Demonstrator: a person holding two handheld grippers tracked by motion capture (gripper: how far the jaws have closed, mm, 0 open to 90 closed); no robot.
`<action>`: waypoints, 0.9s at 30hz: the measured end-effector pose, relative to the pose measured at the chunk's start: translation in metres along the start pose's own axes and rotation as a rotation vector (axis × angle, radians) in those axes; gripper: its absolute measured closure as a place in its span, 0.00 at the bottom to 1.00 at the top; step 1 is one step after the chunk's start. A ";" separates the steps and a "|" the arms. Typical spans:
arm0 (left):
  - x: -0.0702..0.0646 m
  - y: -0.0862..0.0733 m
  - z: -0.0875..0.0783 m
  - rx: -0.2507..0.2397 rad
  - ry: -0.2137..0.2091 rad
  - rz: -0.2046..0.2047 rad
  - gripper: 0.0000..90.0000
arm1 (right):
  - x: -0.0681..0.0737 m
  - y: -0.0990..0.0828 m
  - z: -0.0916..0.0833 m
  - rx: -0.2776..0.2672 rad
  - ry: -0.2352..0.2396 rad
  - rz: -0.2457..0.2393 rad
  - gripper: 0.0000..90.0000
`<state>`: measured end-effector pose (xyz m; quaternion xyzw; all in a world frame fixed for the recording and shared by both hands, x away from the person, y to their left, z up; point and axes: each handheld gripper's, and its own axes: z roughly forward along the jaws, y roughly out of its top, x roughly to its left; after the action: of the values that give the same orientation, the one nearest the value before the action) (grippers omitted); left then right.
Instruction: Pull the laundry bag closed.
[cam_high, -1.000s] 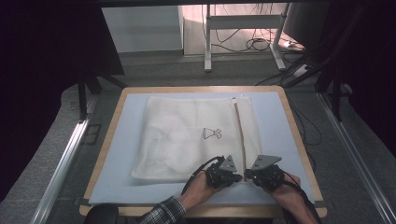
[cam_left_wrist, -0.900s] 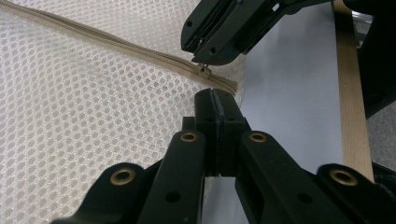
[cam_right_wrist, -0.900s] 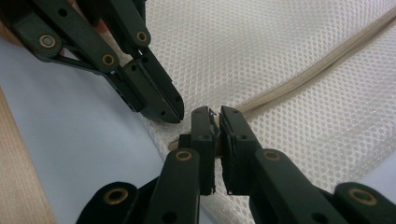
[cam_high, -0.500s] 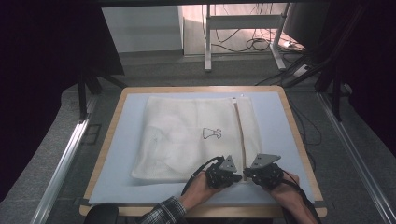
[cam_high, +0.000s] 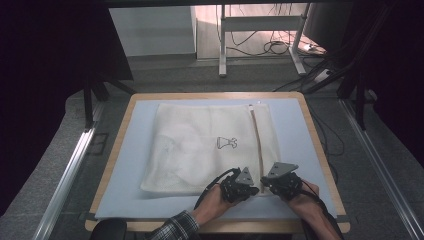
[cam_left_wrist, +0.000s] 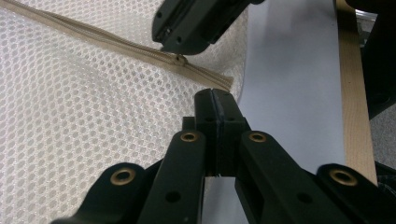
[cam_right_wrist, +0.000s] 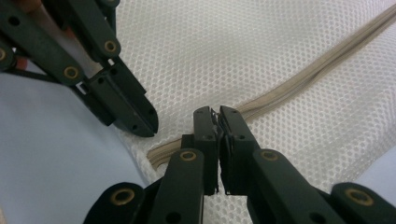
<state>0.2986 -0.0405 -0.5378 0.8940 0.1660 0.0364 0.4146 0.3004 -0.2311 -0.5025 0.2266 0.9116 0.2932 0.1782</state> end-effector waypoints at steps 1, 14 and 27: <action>0.000 0.000 0.000 0.000 0.000 0.000 1.00 | -0.001 0.000 0.000 0.000 -0.002 0.001 0.95; -0.002 0.000 0.000 -0.002 0.009 0.008 1.00 | -0.008 0.003 0.005 -0.001 -0.017 -0.005 0.95; -0.001 0.000 0.000 0.001 0.008 0.011 1.00 | -0.014 0.007 0.009 0.001 -0.032 -0.015 0.95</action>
<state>0.2975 -0.0406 -0.5377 0.8949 0.1630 0.0423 0.4132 0.3186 -0.2297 -0.5025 0.2245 0.9105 0.2877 0.1946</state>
